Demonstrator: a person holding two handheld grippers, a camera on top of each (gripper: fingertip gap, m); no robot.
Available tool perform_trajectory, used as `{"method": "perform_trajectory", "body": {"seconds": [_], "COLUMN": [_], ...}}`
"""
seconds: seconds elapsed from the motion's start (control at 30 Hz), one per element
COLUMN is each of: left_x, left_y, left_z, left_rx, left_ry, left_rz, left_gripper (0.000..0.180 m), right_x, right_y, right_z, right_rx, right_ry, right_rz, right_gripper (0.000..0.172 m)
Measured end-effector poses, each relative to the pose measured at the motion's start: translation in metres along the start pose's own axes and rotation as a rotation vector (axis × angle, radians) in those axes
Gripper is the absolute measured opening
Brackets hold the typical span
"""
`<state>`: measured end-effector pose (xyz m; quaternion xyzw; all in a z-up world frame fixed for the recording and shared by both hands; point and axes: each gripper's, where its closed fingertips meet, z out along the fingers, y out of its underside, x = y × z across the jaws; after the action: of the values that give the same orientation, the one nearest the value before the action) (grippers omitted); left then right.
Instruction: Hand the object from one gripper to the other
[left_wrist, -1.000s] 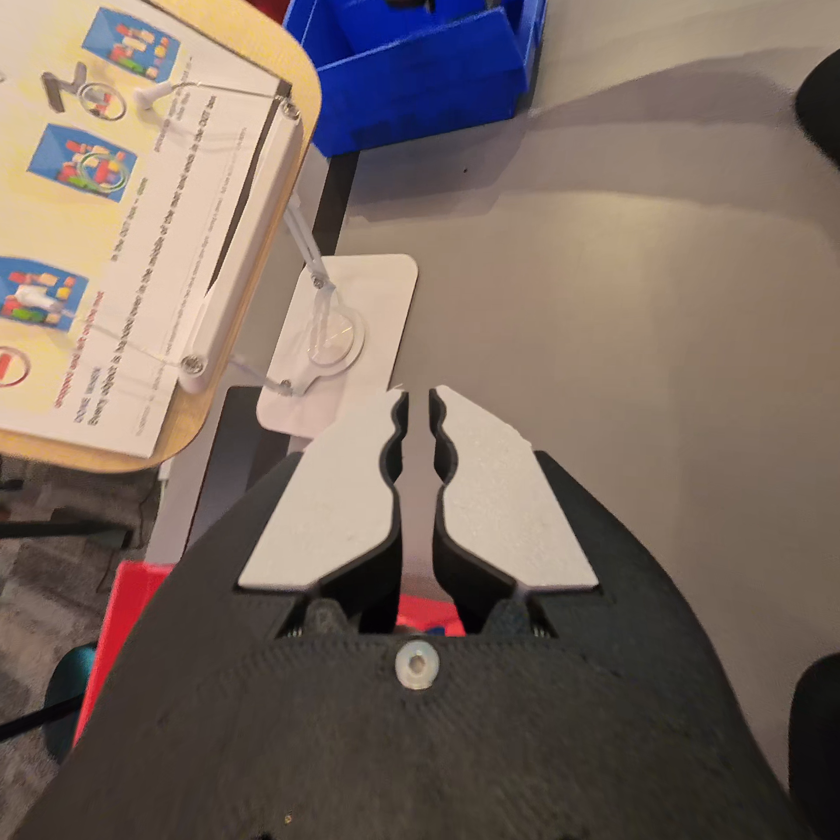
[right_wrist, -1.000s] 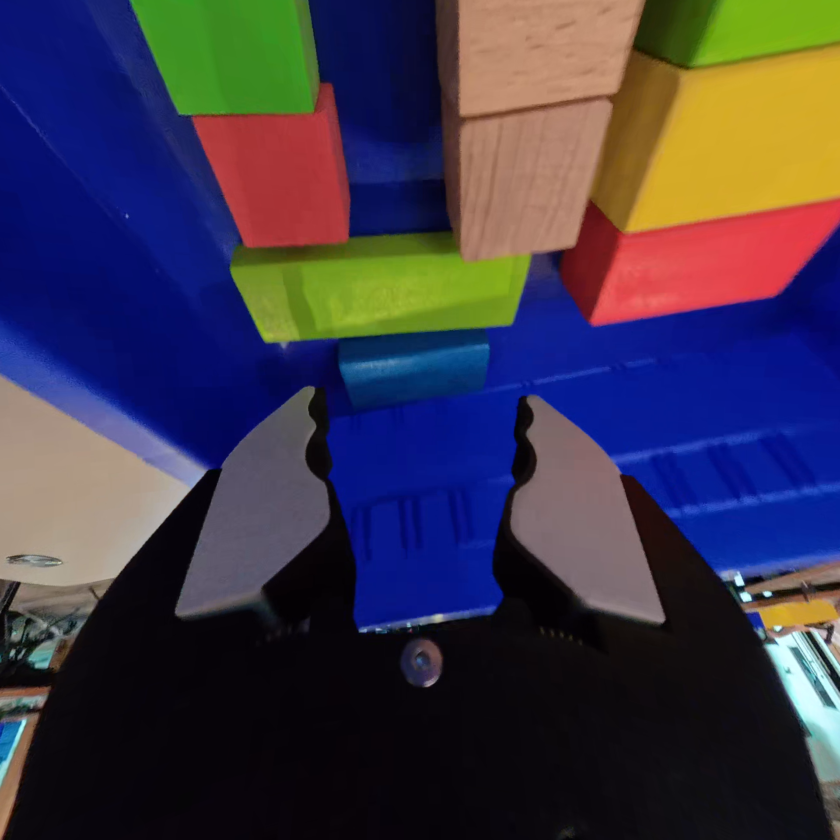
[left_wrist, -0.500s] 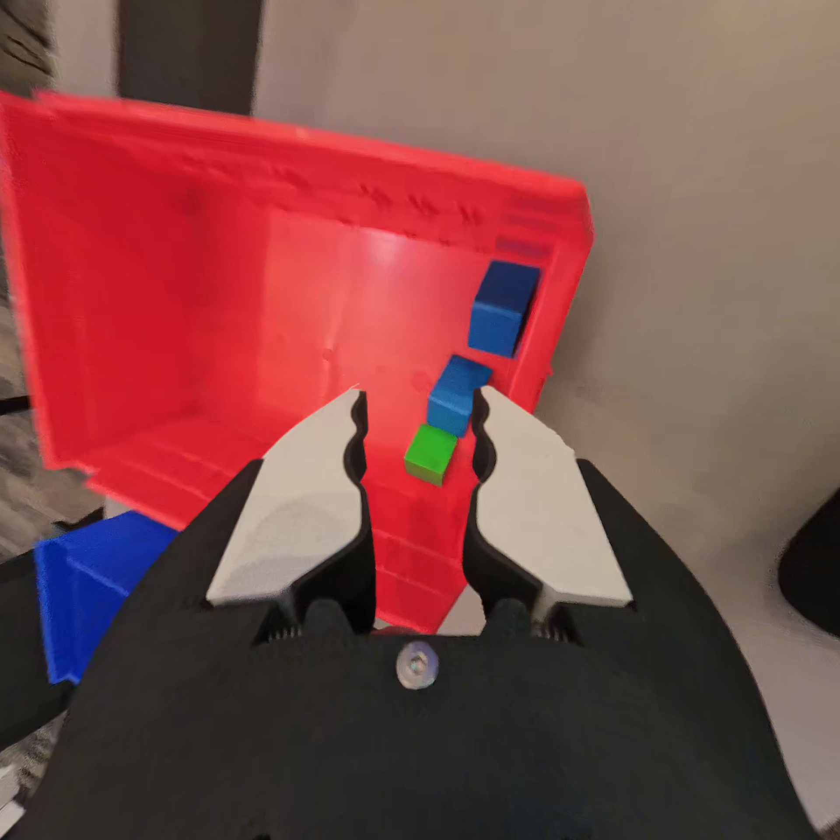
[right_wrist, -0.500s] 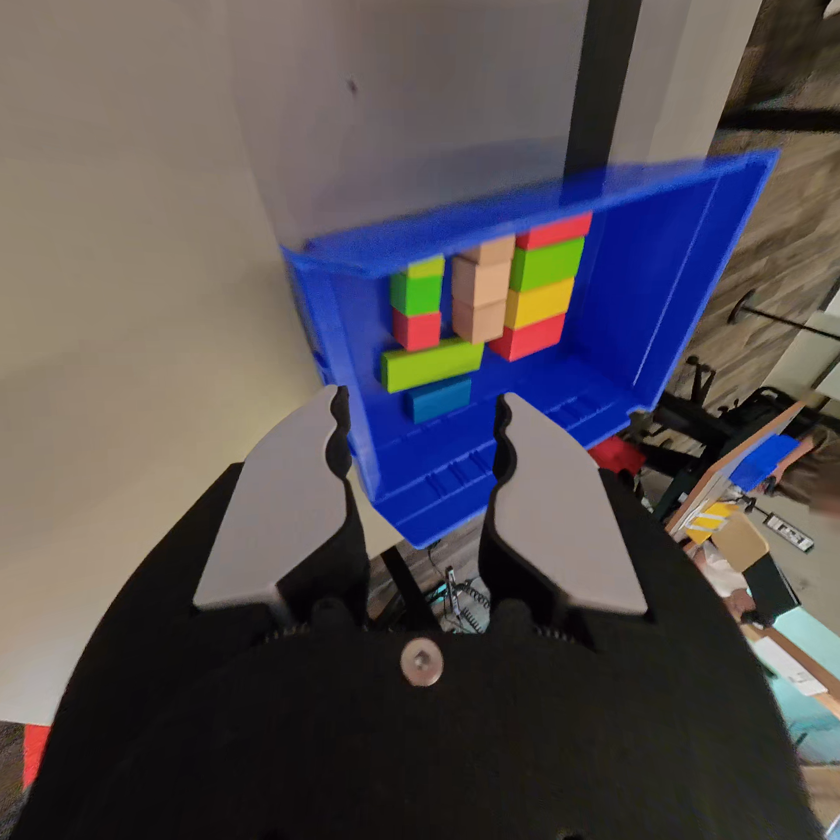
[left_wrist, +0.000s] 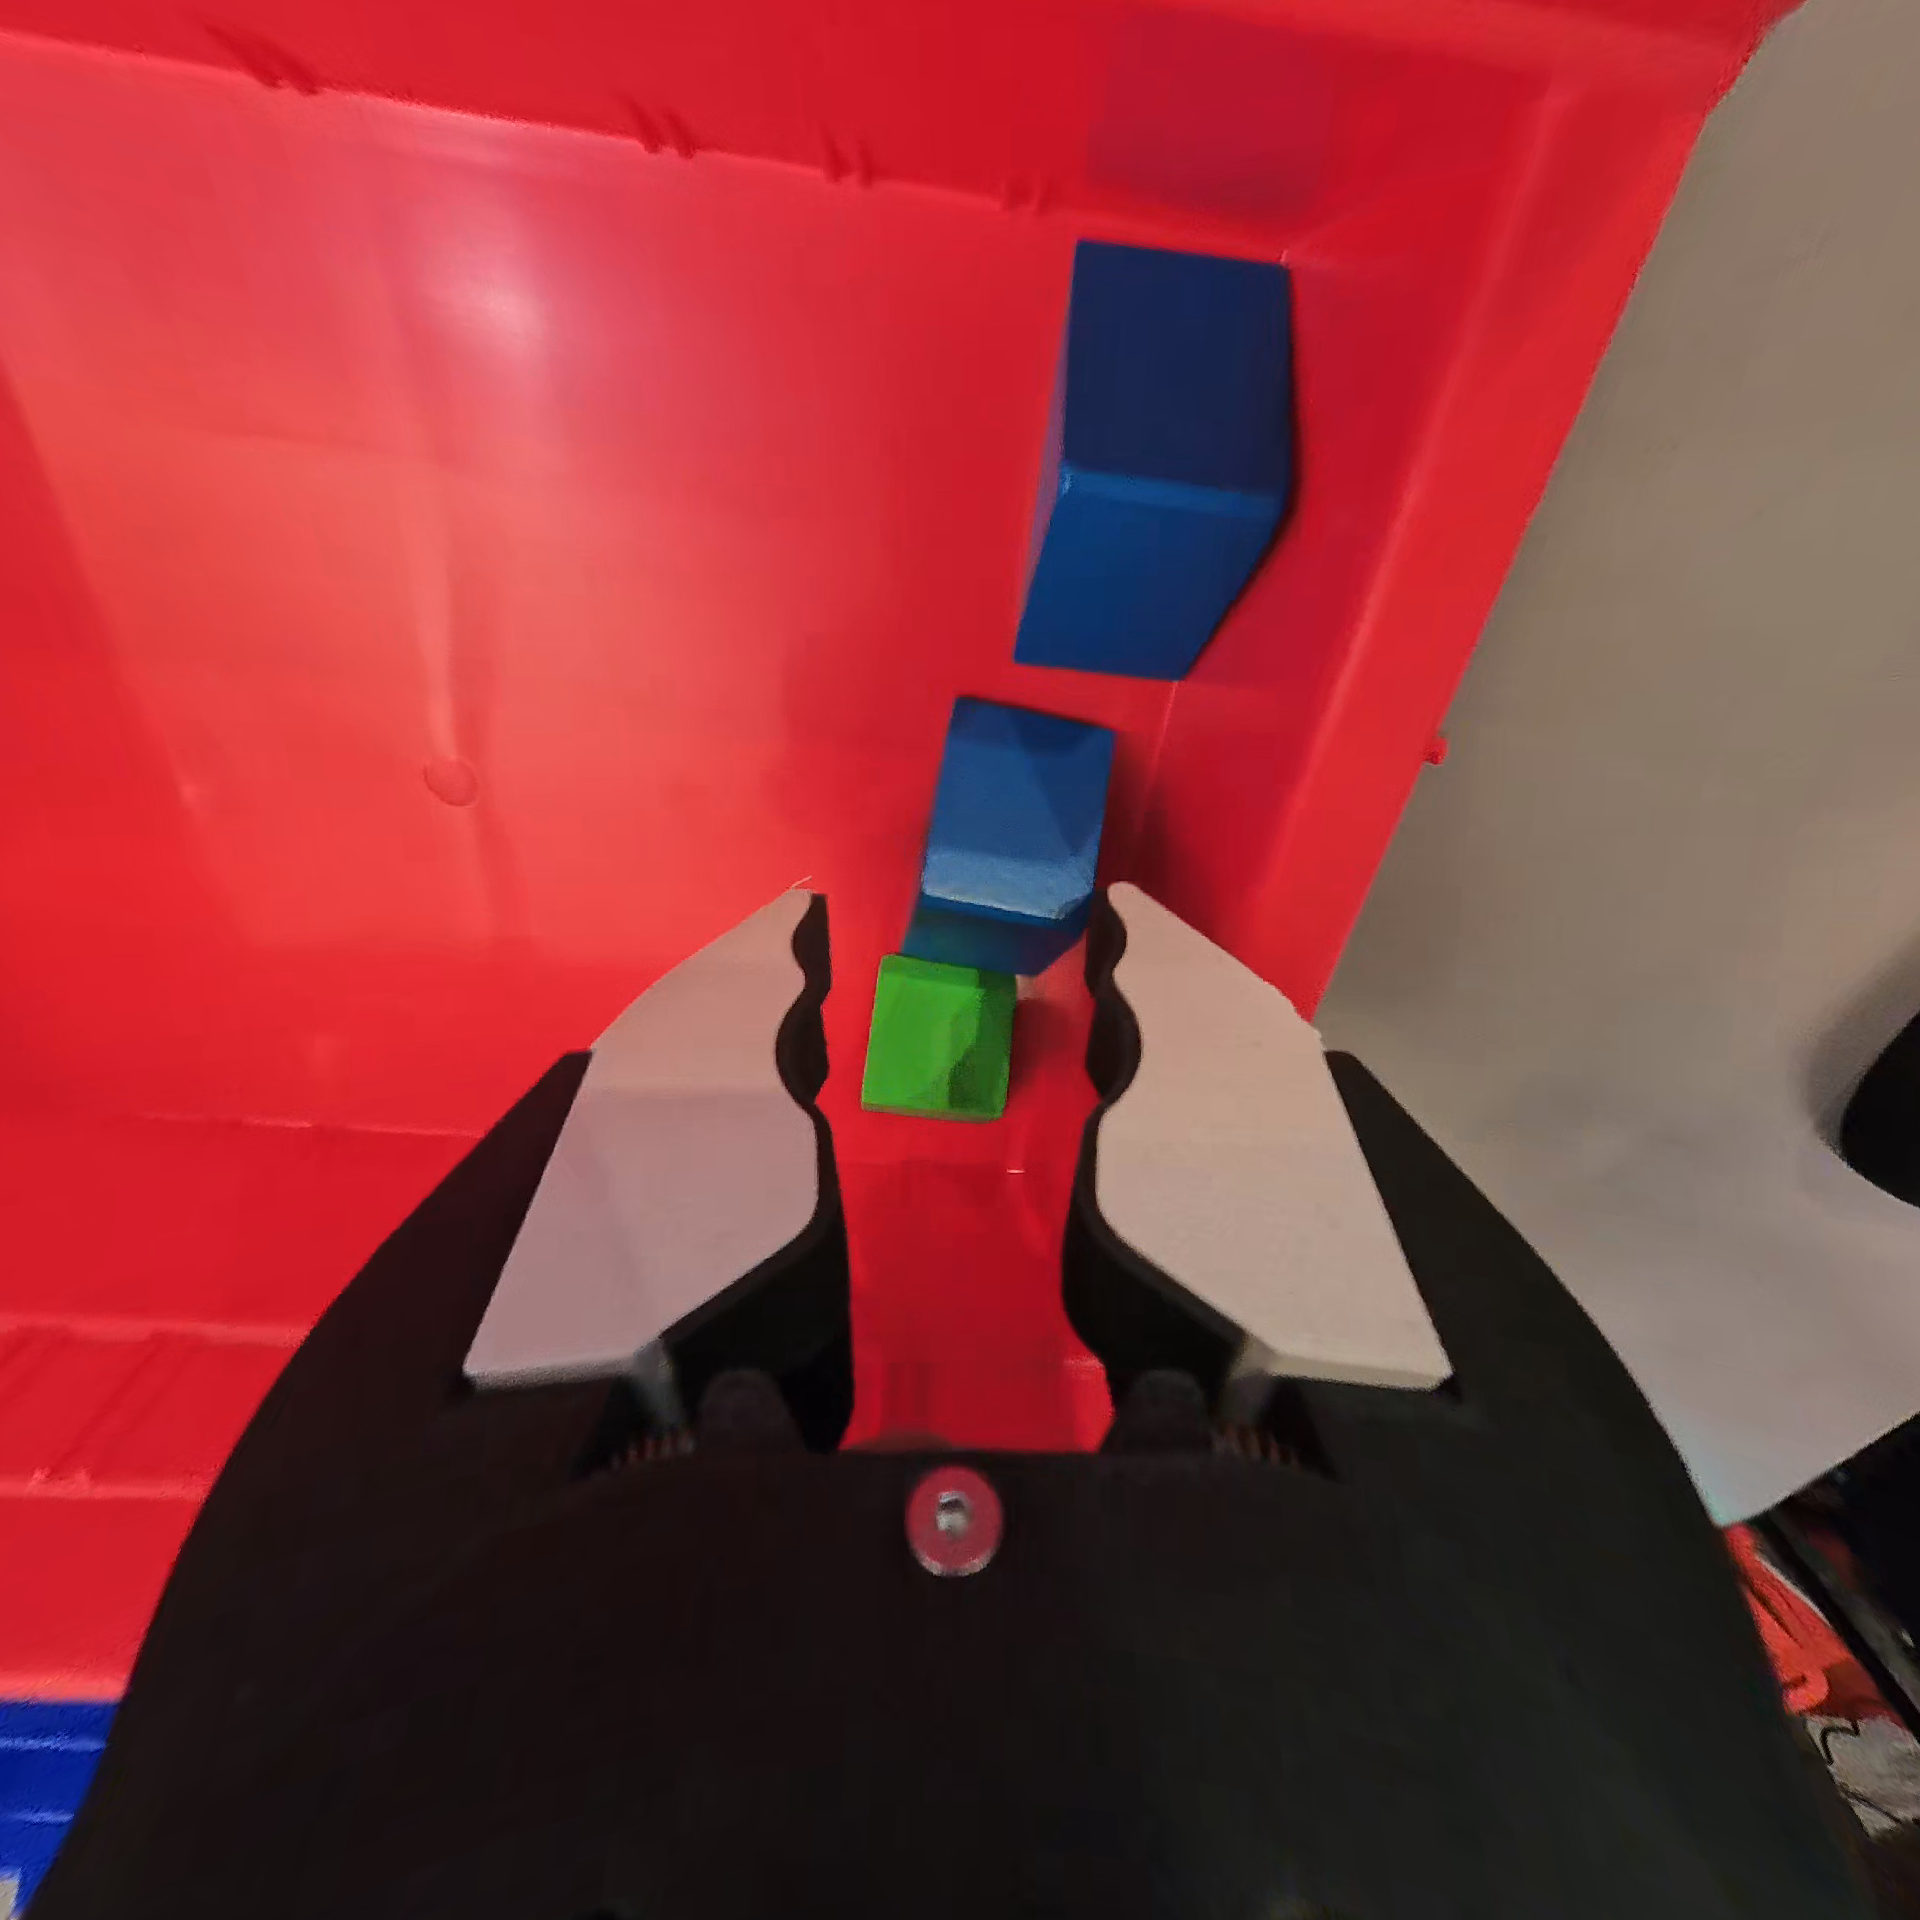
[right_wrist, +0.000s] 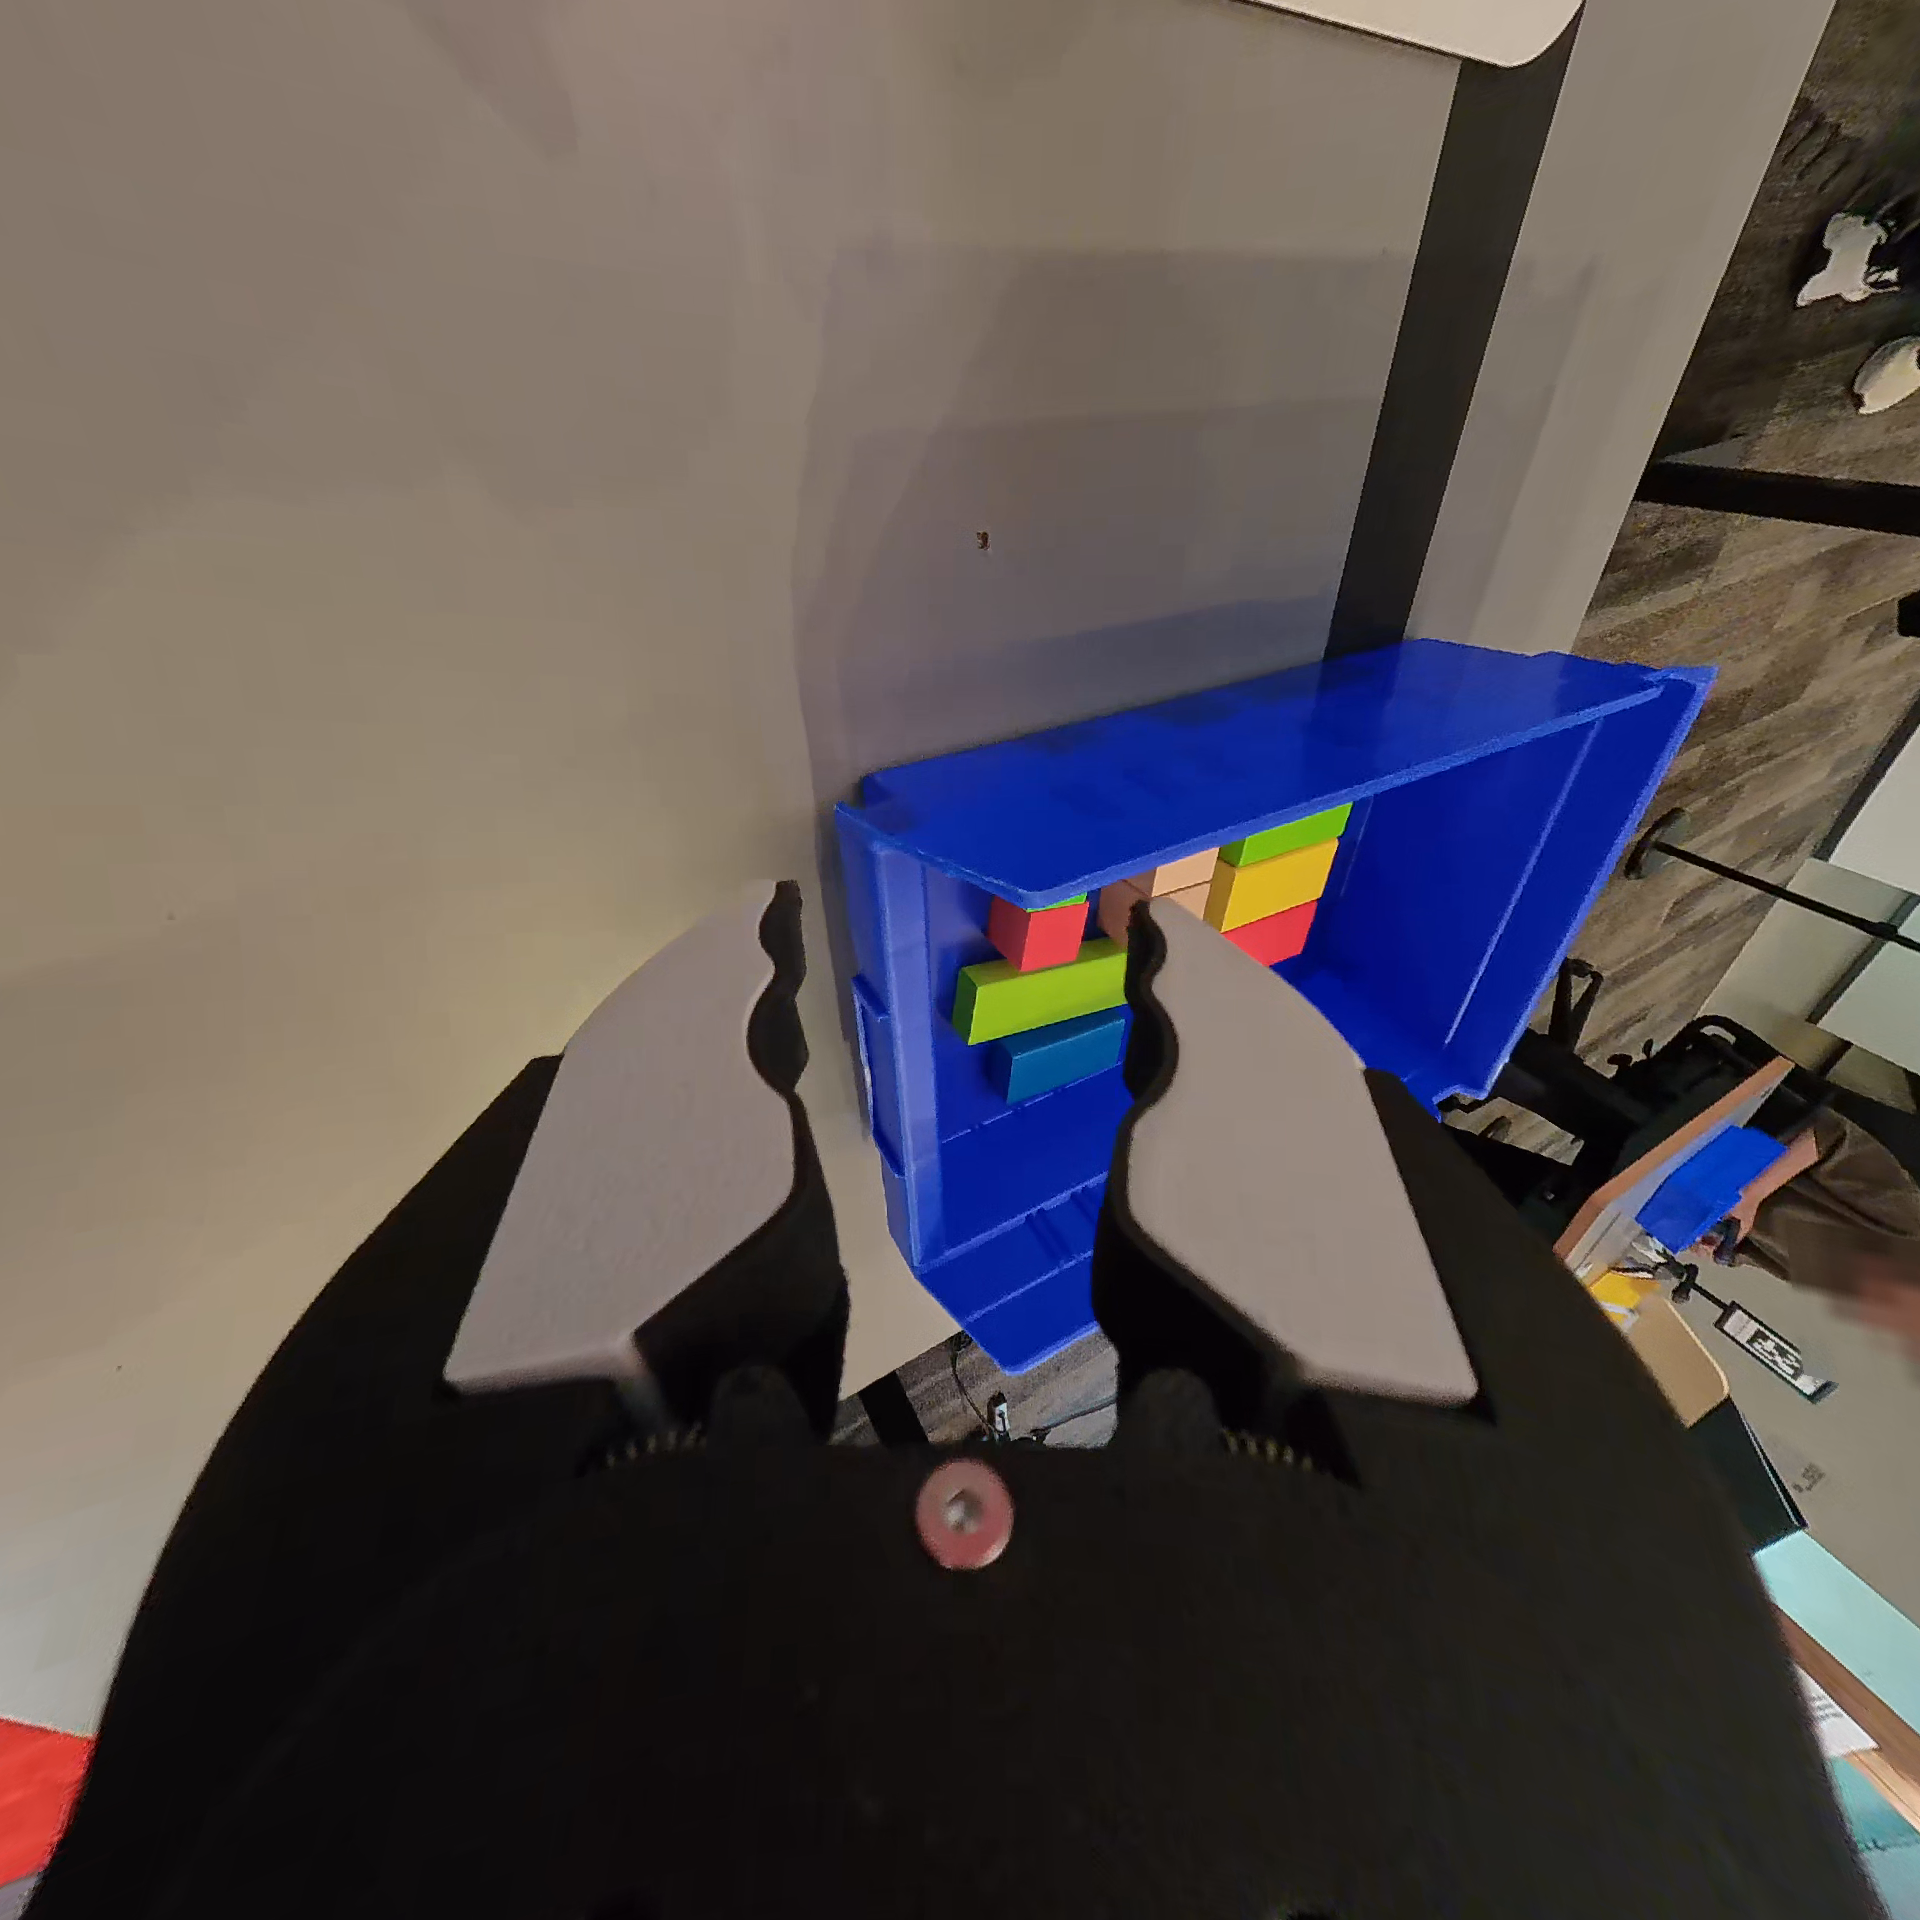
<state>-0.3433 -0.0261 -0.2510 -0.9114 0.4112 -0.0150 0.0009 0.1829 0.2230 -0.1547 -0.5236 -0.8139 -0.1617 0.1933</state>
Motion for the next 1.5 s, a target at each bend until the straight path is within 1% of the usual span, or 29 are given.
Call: {"method": "perform_trajectory", "body": {"seconds": [0.07, 0.13, 0.17, 0.27, 0.37, 0.43, 0.53, 0.63, 0.7, 0.8, 0.87, 1.0, 1.1, 1.2, 1.27, 1.3, 1.43, 1.5], "left_x": [-0.002, 0.001, 0.001, -0.015, -0.023, -0.027, -0.024, -0.006, 0.013, 0.046, 0.065, 0.092, 0.106, 0.114, 0.118, 0.117, 0.122, 0.124], "left_y": [0.006, 0.008, 0.005, 0.003, -0.002, -0.007, -0.024, -0.052, -0.076, -0.117, -0.143, -0.187, -0.210, -0.227, -0.235, -0.238, -0.249, -0.255], "left_z": [0.009, 0.016, 0.017, 0.015, 0.011, 0.001, -0.033, -0.073, -0.094, -0.116, -0.126, -0.140, -0.146, -0.150, -0.153, -0.154, -0.156, -0.162], "left_rx": [-0.061, -0.091, -0.079, -0.062, -0.026, 0.012, 0.099, 0.158, 0.177, 0.190, 0.199, 0.232, 0.257, 0.288, 0.304, 0.304, 0.320, 0.360], "left_ry": [-0.009, 0.013, 0.018, -0.068, -0.101, -0.126, -0.160, -0.190, -0.191, -0.172, -0.161, -0.137, -0.129, -0.130, -0.134, -0.149, -0.138, -0.143], "left_rz": [0.017, 0.024, 0.007, -0.032, -0.063, -0.087, -0.112, -0.080, -0.037, 0.043, 0.095, 0.170, 0.214, 0.243, 0.261, 0.265, 0.279, 0.277], "left_gripper": [0.044, 0.035, 0.034, 0.034, 0.034, 0.034, 0.034, 0.034, 0.034, 0.034, 0.034, 0.034, 0.034, 0.034, 0.034, 0.034, 0.034, 0.034], "right_x": [-0.001, 0.000, 0.000, -0.001, -0.004, -0.007, -0.009, -0.009, -0.007, -0.001, 0.003, 0.005, 0.003, 0.000, -0.001, -0.001, -0.002, 0.003], "right_y": [-0.002, -0.007, -0.010, -0.026, -0.054, -0.085, -0.146, -0.214, -0.252, -0.295, -0.312, -0.327, -0.325, -0.319, -0.314, -0.311, -0.300, -0.284], "right_z": [0.001, 0.001, 0.000, -0.004, -0.013, -0.023, -0.049, -0.083, -0.103, -0.122, -0.121, -0.116, -0.108, -0.104, -0.105, -0.105, -0.109, -0.112], "right_rx": [0.004, 0.017, 0.028, 0.075, 0.173, 0.291, 0.529, 0.789, 0.927, 1.064, 1.075, 1.106, 1.085, 1.072, 1.084, 1.088, 1.117, 1.123], "right_ry": [-0.001, 0.009, 0.012, 0.023, 0.027, 0.015, 0.005, -0.031, -0.056, -0.087, -0.099, -0.160, -0.125, -0.147, -0.163, -0.171, -0.184, -0.174], "right_rz": [-0.001, -0.005, -0.007, -0.017, -0.017, -0.003, 0.022, 0.064, 0.083, 0.102, 0.105, 0.121, 0.090, 0.085, 0.089, 0.096, 0.125, 0.154], "right_gripper": [0.058, 0.056, 0.055, 0.054, 0.052, 0.051, 0.050, 0.053, 0.054, 0.051, 0.052, 0.053, 0.050, 0.046, 0.034, 0.031, 0.031, 0.031]}}
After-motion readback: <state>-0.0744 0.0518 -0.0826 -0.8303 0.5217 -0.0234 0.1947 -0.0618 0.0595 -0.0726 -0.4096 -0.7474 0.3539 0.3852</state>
